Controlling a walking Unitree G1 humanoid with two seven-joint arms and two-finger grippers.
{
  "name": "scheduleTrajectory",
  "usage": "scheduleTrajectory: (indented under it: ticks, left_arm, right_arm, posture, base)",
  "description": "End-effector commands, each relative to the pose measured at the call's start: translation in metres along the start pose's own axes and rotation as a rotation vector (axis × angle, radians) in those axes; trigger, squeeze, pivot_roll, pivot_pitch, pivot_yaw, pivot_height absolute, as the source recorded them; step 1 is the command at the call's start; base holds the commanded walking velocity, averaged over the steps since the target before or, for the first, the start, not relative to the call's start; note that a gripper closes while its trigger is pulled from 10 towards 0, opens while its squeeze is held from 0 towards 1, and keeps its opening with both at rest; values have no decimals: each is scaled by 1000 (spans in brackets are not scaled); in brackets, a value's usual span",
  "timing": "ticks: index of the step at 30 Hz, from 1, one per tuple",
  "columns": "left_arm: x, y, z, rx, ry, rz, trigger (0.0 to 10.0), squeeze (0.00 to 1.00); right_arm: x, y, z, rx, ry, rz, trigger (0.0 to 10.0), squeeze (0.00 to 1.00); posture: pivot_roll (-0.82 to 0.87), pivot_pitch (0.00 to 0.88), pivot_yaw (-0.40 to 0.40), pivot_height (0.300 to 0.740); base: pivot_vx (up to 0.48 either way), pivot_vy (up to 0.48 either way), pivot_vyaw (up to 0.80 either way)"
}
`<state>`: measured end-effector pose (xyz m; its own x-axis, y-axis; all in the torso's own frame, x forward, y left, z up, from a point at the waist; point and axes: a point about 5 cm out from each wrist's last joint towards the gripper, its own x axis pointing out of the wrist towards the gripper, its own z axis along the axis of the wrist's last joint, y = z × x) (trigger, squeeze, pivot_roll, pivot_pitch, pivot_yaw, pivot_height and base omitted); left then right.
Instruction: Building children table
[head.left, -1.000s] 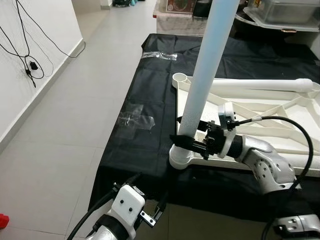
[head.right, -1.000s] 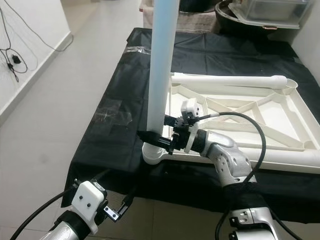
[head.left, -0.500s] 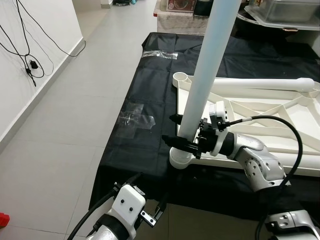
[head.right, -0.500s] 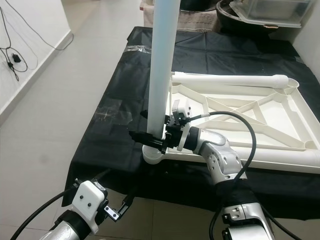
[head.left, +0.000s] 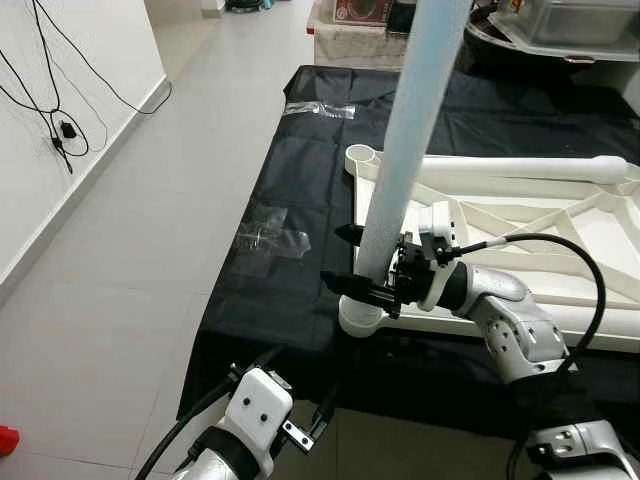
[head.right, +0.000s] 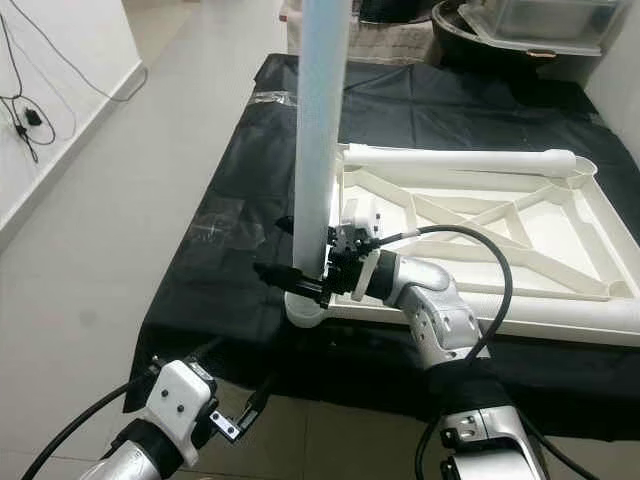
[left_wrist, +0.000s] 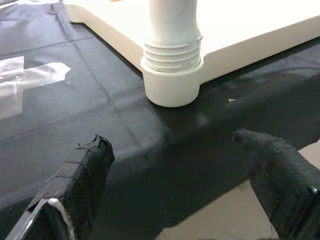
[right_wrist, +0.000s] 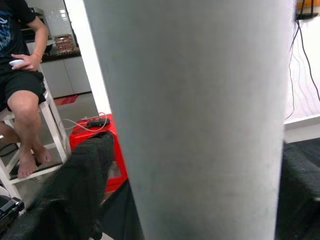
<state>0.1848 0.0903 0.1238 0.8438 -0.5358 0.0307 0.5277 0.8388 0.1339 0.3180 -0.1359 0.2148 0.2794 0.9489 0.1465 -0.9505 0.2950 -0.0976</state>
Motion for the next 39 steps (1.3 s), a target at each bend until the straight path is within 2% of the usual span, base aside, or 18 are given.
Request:
scheduleTrajectory:
  ticks: [1, 10, 17, 19, 20, 21, 22, 23, 24, 25, 26, 27, 28, 29, 30, 34, 35, 39]
  left_arm:
    - [-3, -2, -8, -12, 42, -12, 10000, 0]
    - [-3, -2, -10, -10, 50, -18, 10000, 0]
    - [-4, -2, -10, -8, 51, -21, 10000, 0]
    - [-4, -2, -10, -8, 51, -21, 10000, 0]
    - [-4, -2, -10, -7, 49, -20, 10000, 0]
    - [-3, -1, -9, -8, 48, -14, 10000, 0]
    - [-3, -1, -9, -8, 48, -14, 10000, 0]
    - [-3, -1, -9, -9, 47, -10, 10000, 0]
    - [-3, 0, -9, -8, 45, -9, 10000, 0]
    - [-3, 0, -9, -8, 45, -9, 10000, 0]
    - [-3, 0, -8, -8, 44, -9, 10000, 0]
    - [-2, 1, -8, -9, 42, -8, 10000, 0]
    - [-2, 1, -8, -9, 42, -8, 10000, 0]
    - [-2, 1, -7, -11, 40, -6, 10000, 0]
    - [-2, 1, -7, -11, 38, -6, 10000, 0]
    - [-1, 1, -6, -11, 36, -5, 10000, 0]
    - [-1, 1, -6, -9, 36, -5, 10000, 0]
    - [-1, 0, -6, -11, 37, -5, 10000, 0]
  right_arm:
    - [5, 5, -1, -24, -1, 28, 0, 0]
    - [8, 10, -10, -40, 16, 29, 0, 0]
    - [9, 7, -22, -28, 39, -181, 0, 0]
    - [9, 7, -22, -28, 39, -181, 0, 0]
    - [9, 4, -26, -12, 42, -287, 0, 0]
    - [7, -2, -33, -4, 61, -480, 0, 0]
    - [7, -2, -33, -4, 61, -480, 0, 0]
    - [5, -6, -38, -11, 72, -634, 0, 0]
    - [-3, -13, -44, 3, 82, -869, 0, 0]
    - [-3, -13, -44, 3, 82, -869, 0, 0]
    - [-13, -16, -49, 4, 106, -1078, 0, 0]
    - [-25, -17, -51, -16, 125, -1279, 0, 0]
    - [-25, -17, -51, -16, 125, -1279, 0, 0]
    - [-31, -13, -51, -22, 129, -1448, 0, 0]
    - [-30, -7, -52, -15, 120, -1548, 0, 0]
    - [-19, 3, -52, 9, 96, -1647, 0, 0]
    - [0, 9, -53, 69, 74, -1675, 0, 0]
    - [16, 12, -54, 131, 48, -1657, 0, 0]
  posture:
    - [91, 169, -38, 740]
    - [95, 159, -32, 740]
    - [94, 158, -36, 740]
    - [94, 158, -36, 740]
    - [92, 161, -35, 740]
    - [87, 163, -34, 740]
    - [87, 163, -34, 740]
    - [84, 164, -33, 740]
    - [81, 167, -33, 740]
    - [81, 167, -33, 740]
    - [80, 167, -33, 740]
    - [80, 168, -34, 740]
    - [80, 168, -34, 740]
    - [79, 169, -31, 740]
    - [78, 171, -31, 740]
    - [85, 173, -34, 740]
    - [91, 176, -38, 740]
    - [91, 177, -40, 740]
  base:
    - [0, 0, 0]
    - [0, 0, 0]
    - [0, 0, 0]
    - [0, 0, 0]
    - [0, 0, 0]
    - [0, 0, 0]
    - [0, 0, 0]
    - [0, 0, 0]
    - [0, 0, 0]
    - [0, 0, 0]
    - [0, 0, 0]
    - [0, 0, 0]
    - [0, 0, 0]
    - [0, 0, 0]
    - [0, 0, 0]
    - [0, 0, 0]
    - [0, 0, 0]
    - [0, 0, 0]
